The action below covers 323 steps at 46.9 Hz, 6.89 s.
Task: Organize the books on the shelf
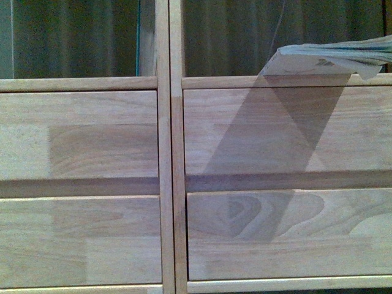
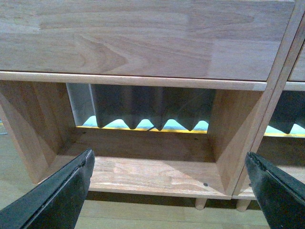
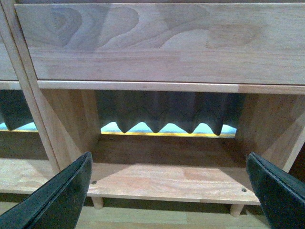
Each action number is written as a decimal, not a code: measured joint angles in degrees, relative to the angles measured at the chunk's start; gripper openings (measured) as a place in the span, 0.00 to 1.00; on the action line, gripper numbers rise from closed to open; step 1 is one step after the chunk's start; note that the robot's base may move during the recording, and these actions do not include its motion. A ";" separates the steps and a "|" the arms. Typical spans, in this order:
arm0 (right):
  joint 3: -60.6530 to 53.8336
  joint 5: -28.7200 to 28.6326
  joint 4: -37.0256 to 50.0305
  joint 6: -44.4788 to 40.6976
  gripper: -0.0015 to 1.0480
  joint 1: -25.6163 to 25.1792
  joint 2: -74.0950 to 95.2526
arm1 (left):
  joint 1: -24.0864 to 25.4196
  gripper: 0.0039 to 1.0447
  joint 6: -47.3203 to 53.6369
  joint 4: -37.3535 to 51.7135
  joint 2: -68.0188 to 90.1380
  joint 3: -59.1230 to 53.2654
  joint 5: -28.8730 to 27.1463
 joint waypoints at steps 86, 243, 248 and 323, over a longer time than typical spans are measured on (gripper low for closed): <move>25.16 -16.04 11.45 43.30 0.93 -4.39 53.66 | 0.00 0.93 0.00 0.00 0.00 0.00 0.00; 47.84 -31.43 24.09 63.89 0.12 0.46 61.02 | 0.00 0.93 0.00 0.00 0.00 0.00 0.00; 49.35 -29.38 24.68 62.80 0.12 4.48 61.22 | 0.00 0.93 0.00 0.00 0.00 0.00 0.00; 56.57 -18.40 23.89 50.90 0.12 31.45 66.60 | -16.04 0.93 -59.19 52.89 50.12 23.76 7.58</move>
